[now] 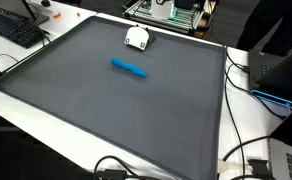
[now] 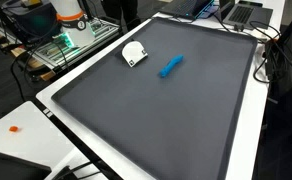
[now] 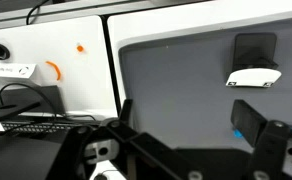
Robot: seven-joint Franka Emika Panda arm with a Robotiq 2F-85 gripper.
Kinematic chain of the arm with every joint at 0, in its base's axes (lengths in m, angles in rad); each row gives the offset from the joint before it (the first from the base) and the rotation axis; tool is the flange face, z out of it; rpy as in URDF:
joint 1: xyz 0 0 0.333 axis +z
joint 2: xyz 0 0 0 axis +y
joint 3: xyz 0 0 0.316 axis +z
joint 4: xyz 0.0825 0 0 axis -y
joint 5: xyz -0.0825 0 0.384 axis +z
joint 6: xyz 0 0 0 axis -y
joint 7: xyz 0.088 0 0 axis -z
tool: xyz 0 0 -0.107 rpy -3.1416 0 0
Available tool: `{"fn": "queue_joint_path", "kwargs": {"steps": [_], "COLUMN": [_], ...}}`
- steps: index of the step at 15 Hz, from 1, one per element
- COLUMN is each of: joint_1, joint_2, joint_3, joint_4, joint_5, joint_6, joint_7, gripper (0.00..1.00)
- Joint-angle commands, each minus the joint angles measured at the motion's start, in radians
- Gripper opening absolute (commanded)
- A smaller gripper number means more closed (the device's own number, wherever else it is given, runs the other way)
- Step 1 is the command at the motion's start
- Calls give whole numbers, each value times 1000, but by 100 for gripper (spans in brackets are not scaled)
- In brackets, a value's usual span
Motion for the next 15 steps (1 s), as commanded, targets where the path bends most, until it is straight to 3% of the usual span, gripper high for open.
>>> {"fn": "queue_joint_path", "kwargs": {"steps": [1,5,10,15], "joint_1": [26,33,56,45], "joint_2": [0,-4,2,13], "joint_3": [-18,-17,67,193], "joint_4": [5,-3,-54,-180], "joint_5": [-10,11,247,362], "joint_6": [-7,6,40,266], "joint_7": [11,26,342,672], "gripper": [100,100,100,100]}}
